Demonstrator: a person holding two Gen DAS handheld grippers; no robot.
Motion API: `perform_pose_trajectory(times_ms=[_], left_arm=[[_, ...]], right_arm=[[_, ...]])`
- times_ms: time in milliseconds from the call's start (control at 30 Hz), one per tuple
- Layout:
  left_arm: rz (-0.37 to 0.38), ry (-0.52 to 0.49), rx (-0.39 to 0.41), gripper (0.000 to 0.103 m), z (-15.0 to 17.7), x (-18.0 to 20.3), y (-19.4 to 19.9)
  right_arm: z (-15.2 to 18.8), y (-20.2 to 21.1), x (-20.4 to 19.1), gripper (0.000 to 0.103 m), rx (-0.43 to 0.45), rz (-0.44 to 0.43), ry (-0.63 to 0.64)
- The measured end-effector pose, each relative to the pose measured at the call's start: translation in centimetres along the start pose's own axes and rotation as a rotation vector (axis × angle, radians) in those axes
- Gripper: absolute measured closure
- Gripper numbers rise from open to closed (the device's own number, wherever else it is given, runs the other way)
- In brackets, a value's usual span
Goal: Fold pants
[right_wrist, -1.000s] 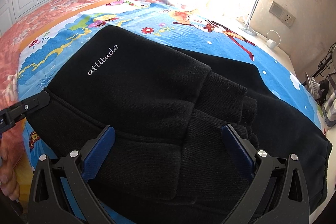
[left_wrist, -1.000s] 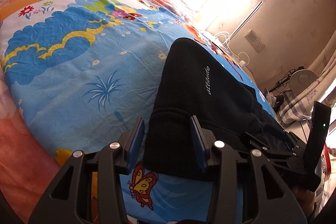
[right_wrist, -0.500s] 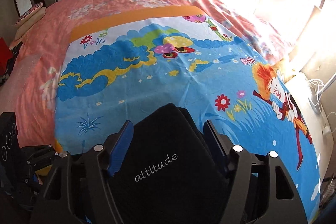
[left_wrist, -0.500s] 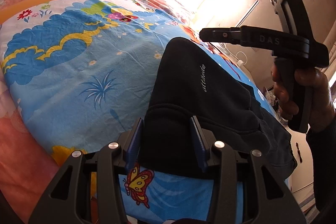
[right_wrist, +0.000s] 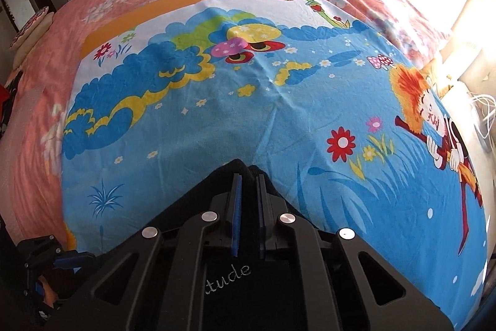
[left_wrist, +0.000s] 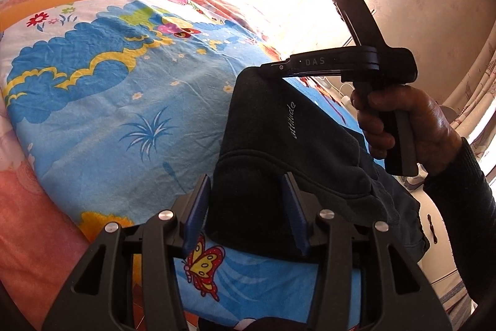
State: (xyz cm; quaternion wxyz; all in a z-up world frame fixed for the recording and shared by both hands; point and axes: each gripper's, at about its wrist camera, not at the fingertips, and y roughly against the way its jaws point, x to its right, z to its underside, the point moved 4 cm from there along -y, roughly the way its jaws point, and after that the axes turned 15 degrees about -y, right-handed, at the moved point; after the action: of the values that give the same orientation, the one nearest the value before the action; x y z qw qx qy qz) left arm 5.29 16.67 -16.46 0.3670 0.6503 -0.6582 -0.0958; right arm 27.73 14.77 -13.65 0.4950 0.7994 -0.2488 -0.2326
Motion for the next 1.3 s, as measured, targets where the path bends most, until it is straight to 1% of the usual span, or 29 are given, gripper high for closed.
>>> perform_pose_trajectory(times_ms=[67,133,167,200,233,300,333,367,433,467,533,633,700,767,800,833,933,1067,1133,1167,1200,1233,1300], left_arm=[[0.002,0.021,0.000,0.048,0.2,-0.4,0.0],[0.018,0.034,-0.001,0.048,0.4,-0.5,0.1],[0.026,0.031,-0.003,0.050,0.4,-0.5,0.1],[0.041,0.031,-0.006,0.056,0.5,-0.5,-0.1],[0.051,0.037,-0.012,0.058,0.7,-0.5,-0.3],[0.050,0.033,-0.016,0.061,0.7,-0.6,-0.5],[0.051,0.031,-0.015,0.061,0.8,-0.6,-0.6],[0.055,0.032,-0.015,0.062,0.7,-0.7,-0.6],[0.072,0.046,-0.015,0.062,0.7,-0.9,-0.5],[0.081,0.056,-0.014,0.062,0.7,-1.0,-0.5],[0.102,0.078,-0.018,0.058,0.9,-1.3,-0.5],[0.148,0.112,-0.026,0.056,1.0,-1.7,-0.7],[0.182,0.122,-0.031,0.051,1.1,-1.8,-0.6],[0.224,0.134,-0.030,0.047,1.0,-1.9,-0.7],[0.242,0.140,-0.029,0.044,1.0,-1.9,-0.7],[0.252,0.145,-0.029,0.042,0.9,-1.9,-0.8],[0.242,0.117,-0.042,0.041,0.5,-1.2,-1.3],[0.217,0.079,-0.057,0.041,0.0,-0.4,-1.9],[0.209,0.081,-0.069,0.044,0.1,-0.5,-2.0],[0.208,0.082,-0.079,0.049,0.1,-0.5,-2.1],[0.219,0.093,-0.080,0.054,0.0,-0.6,-2.0],[0.248,0.115,-0.072,0.056,-0.1,-0.8,-1.7],[0.328,0.176,-0.040,0.057,-0.5,-1.1,-1.0]], right_arm=[[0.0,0.2,0.0,0.095,0.024,0.022,-0.014],[0.0,1.4,-0.1,0.095,0.090,0.078,-0.041],[0.0,2.3,-0.2,0.086,0.140,0.122,-0.047],[0.2,3.2,-0.4,0.079,0.179,0.149,-0.052],[0.5,4.0,-0.5,0.072,0.209,0.159,-0.062],[1.3,5.8,-0.5,0.023,0.267,0.166,-0.095],[1.8,6.7,-0.2,0.018,0.299,0.184,-0.115],[2.4,7.6,0.2,0.017,0.328,0.203,-0.136],[4.1,8.9,1.5,0.015,0.344,0.234,-0.196],[5.1,9.3,2.5,0.015,0.344,0.248,-0.241],[7.7,10.0,4.6,0.015,0.335,0.263,-0.333],[12.0,10.2,7.2,0.015,0.310,0.304,-0.440],[14.5,9.6,8.0,0.015,0.273,0.304,-0.471],[16.5,8.3,8.2,0.015,0.227,0.326,-0.470],[17.2,7.6,8.3,0.015,0.211,0.331,-0.471],[17.9,7.2,8.5,0.015,0.212,0.319,-0.479],[18.9,7.1,8.7,0.014,0.253,0.288,-0.521],[19.0,7.1,8.4,0.012,0.279,0.308,-0.507],[19.2,7.0,8.5,0.011,0.292,0.309,-0.521],[19.3,7.0,8.5,0.011,0.298,0.309,-0.522],[19.3,6.9,8.5,0.011,0.304,0.312,-0.519],[19.3,6.9,8.5,0.011,0.308,0.314,-0.518],[19.4,7.0,8.5,0.011,0.318,0.307,-0.521]])
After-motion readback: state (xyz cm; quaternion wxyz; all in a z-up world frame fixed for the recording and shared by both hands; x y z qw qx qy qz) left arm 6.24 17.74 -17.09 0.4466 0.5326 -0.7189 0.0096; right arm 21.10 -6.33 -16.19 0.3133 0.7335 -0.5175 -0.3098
